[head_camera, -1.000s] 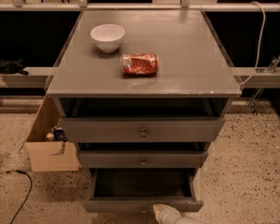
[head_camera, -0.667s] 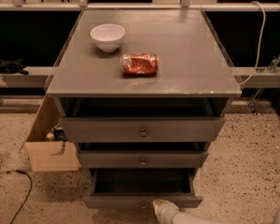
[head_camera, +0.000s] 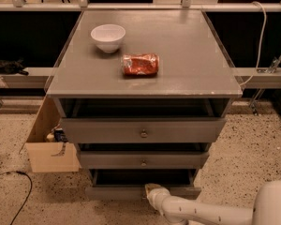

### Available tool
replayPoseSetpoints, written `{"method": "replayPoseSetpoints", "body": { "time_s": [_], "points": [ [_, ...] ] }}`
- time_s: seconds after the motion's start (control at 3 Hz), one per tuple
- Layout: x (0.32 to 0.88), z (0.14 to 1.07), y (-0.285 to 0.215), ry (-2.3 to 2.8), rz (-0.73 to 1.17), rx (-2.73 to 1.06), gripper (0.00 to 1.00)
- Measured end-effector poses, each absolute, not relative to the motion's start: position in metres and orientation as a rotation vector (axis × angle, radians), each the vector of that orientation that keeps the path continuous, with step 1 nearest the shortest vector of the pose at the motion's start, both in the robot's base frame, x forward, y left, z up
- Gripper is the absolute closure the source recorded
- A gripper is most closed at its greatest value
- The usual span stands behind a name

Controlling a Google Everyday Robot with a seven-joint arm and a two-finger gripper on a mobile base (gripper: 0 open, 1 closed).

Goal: Close bottom drawer

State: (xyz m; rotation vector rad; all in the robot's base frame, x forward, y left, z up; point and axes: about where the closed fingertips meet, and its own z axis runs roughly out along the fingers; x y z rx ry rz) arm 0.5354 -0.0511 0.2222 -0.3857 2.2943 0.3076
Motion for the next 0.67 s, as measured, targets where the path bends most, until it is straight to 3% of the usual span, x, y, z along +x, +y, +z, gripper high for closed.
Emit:
{"method": "replayPoseSetpoints", "body": {
  "time_s": [0.67],
  "points": [
    [0.53, 0.218, -0.073, 2.375, 0.28, -0.252, 1.0]
  ]
}}
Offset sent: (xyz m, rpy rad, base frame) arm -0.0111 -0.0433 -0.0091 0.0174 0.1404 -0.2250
